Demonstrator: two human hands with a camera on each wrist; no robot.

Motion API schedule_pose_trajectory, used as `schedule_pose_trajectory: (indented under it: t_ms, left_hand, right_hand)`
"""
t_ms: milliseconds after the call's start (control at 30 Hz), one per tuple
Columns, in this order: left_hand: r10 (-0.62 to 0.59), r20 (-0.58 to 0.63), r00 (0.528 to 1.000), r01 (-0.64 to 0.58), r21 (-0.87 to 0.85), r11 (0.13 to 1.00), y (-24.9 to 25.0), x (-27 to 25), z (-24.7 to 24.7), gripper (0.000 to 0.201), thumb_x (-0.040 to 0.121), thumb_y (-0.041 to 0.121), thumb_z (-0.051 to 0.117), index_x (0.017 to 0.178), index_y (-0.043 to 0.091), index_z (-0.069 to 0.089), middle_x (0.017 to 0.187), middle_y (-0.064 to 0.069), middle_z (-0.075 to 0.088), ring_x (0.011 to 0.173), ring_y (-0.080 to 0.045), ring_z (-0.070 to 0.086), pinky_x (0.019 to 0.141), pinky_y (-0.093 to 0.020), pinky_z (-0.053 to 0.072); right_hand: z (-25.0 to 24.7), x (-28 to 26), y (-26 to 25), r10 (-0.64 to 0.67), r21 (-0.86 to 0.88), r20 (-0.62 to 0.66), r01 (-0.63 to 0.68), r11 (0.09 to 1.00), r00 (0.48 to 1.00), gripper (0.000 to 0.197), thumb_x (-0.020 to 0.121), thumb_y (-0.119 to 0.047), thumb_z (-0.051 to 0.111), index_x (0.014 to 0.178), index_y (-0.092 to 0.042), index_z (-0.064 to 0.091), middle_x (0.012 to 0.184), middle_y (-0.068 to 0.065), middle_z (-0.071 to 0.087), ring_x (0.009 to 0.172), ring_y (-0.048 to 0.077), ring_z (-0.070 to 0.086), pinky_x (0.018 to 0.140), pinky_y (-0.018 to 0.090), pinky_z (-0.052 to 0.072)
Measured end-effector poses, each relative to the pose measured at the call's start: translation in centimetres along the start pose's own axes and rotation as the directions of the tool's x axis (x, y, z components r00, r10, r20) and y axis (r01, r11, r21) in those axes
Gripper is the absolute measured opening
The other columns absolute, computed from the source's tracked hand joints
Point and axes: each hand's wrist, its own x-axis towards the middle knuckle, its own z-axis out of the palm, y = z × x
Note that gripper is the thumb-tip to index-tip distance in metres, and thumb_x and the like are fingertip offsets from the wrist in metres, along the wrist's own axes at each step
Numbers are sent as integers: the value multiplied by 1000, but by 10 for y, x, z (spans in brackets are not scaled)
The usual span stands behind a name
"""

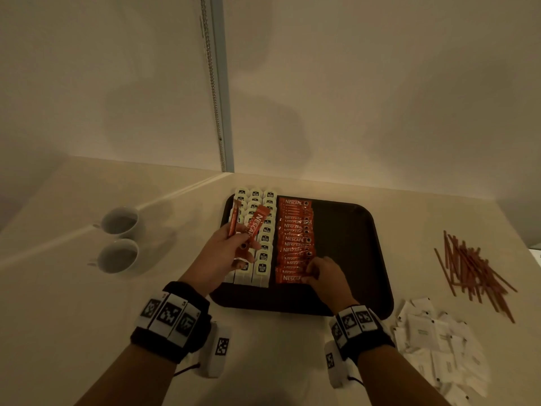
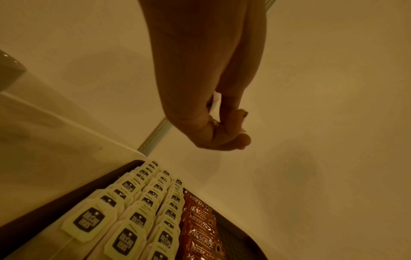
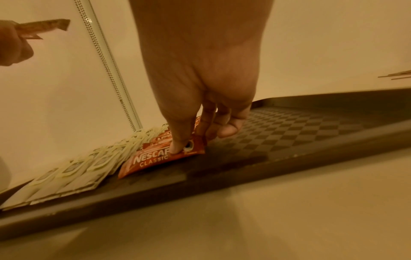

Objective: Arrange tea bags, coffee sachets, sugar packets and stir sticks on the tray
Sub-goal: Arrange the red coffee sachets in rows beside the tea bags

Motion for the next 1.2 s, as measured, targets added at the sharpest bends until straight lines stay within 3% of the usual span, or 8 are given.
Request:
schedule_pose_trajectory:
  t_ms: [300, 433, 567, 700, 767, 867, 1067, 1200]
  left_hand:
    - [104, -25, 994, -100, 126, 987, -5, 4, -2, 15, 91, 9, 60, 104, 8, 67, 90, -11, 73, 57, -10, 65, 49, -12, 45]
    - [85, -8, 996, -84, 119, 989, -7, 6, 2, 16, 91, 9, 60, 106, 5, 65, 89, -10, 74, 64, -16, 70, 57, -17, 53]
    - [76, 47, 996, -83, 176, 981, -9, 4, 11, 16, 93, 16, 59, 109, 12, 60, 91, -10, 72, 61, -18, 69, 55, -22, 54]
    - [86, 31, 996, -91, 236, 968, -11, 3, 11, 23, 94, 31, 57, 103, 11, 60, 89, -9, 70, 47, -17, 60, 45, -21, 46]
    - [100, -16, 995, -95, 180, 979, -9, 4, 9, 25, 93, 32, 57, 92, 7, 58, 85, -6, 69, 54, -17, 64, 50, -21, 49]
    - [153, -13, 988, -153, 36, 988, -5, 6, 9, 14, 87, 23, 65, 85, 14, 54, 86, -3, 71, 77, -19, 71, 66, -25, 55]
    - [223, -67, 972, -217, 87, 972, -6, 6, 10, 6, 85, 16, 68, 91, 16, 65, 72, 1, 68, 45, -10, 56, 46, -19, 44]
    - [185, -70, 980, -191, -82, 978, -10, 7, 8, 6, 88, 12, 62, 88, 9, 68, 87, -8, 73, 73, -17, 70, 64, -20, 55]
  right_hand:
    - [-12, 3, -12, -7, 164, -46, 14, 986, 999, 17, 86, -29, 65, 97, -20, 55, 106, -4, 51, 95, 10, 54, 85, 26, 49]
    - [-43, -7, -58, -71, 729, -13, 58, 682, 997, 22, 88, -37, 58, 101, -20, 57, 102, -1, 63, 89, 16, 65, 71, 23, 54]
    - [-57, -9, -92, -188, 766, -44, 154, 624, 981, 24, 87, -22, 64, 109, -17, 57, 108, 2, 63, 98, 17, 64, 85, 31, 55]
    - [-64, -6, -103, -156, 870, -3, 80, 486, 988, 23, 89, -9, 58, 111, -11, 52, 114, 12, 59, 102, 26, 64, 84, 36, 56]
    - [-67, -6, -105, -180, 855, -2, 95, 509, 984, 24, 89, -7, 57, 110, -14, 49, 114, 12, 59, 100, 27, 64, 81, 38, 57]
    - [-75, -11, -113, -305, 736, -13, 215, 642, 952, 28, 87, -9, 61, 110, -16, 47, 97, 3, 65, 80, 11, 65, 71, 21, 56]
    - [-84, -16, -118, -386, 584, -30, 330, 742, 922, 21, 80, -11, 72, 97, -11, 60, 85, -4, 69, 75, -1, 66, 67, 10, 49]
    - [-93, -14, -113, -334, 547, -154, 362, 755, 930, 16, 78, -18, 73, 92, -15, 65, 87, -8, 67, 75, -5, 62, 66, 5, 46]
